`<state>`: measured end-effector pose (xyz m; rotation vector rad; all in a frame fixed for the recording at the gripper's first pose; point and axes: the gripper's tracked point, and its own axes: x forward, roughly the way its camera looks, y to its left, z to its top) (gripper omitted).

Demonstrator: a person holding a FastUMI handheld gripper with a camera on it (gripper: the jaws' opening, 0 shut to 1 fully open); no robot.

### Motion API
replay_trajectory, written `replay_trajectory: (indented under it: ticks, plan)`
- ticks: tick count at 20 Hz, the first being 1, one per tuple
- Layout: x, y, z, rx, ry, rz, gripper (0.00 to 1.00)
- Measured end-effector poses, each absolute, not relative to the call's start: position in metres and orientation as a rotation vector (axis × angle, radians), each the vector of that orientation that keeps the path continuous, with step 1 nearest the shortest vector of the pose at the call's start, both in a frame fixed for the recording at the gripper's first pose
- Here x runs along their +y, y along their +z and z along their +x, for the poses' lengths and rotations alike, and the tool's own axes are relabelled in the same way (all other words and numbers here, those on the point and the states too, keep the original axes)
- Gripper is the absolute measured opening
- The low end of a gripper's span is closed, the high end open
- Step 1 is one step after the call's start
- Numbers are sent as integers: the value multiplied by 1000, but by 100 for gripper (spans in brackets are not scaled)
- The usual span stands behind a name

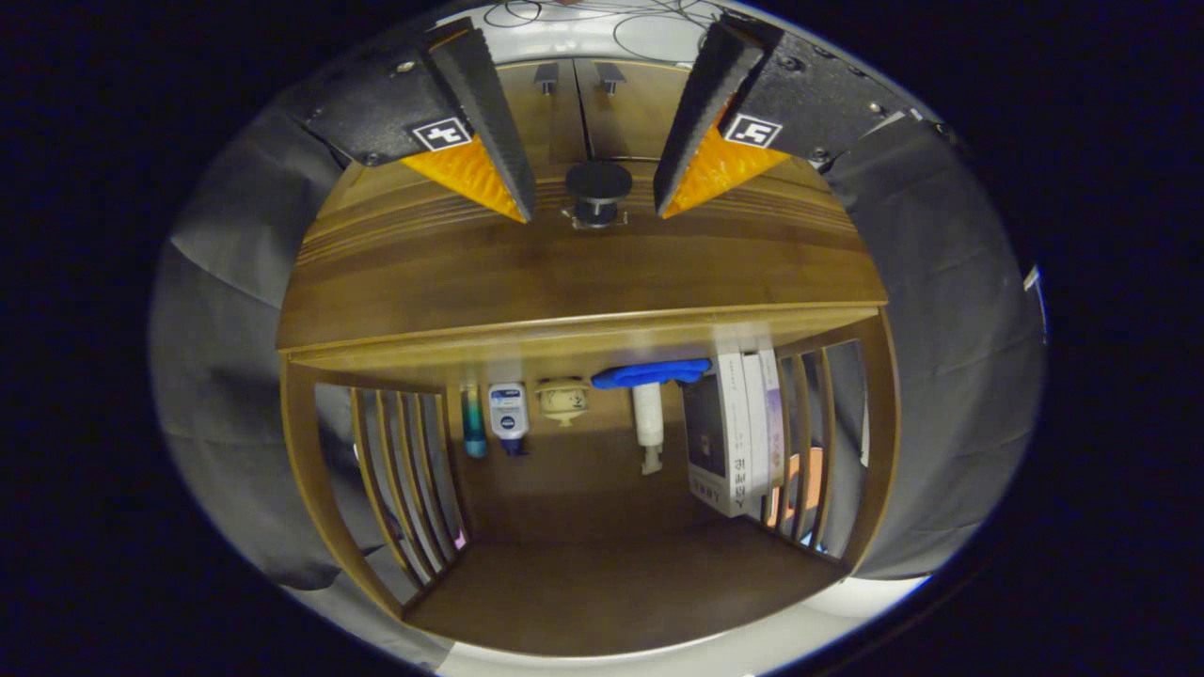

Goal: Pull open the drawer, take out the items inside it, and place them on the countertop above the cabinet.

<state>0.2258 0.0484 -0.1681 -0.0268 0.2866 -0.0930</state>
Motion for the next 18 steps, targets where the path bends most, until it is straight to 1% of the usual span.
replay_trajectory:
  ticks: [5,8,11,16,18]
  plan:
    - [49,-187,241,313,-115,-4,62]
    - [46,-190,248,312,-141,-16,53]
    - [44,-191,249,303,-175,7,51]
    - [43,-191,247,303,-173,-4,39]
    - [42,-191,245,309,-177,-16,37]
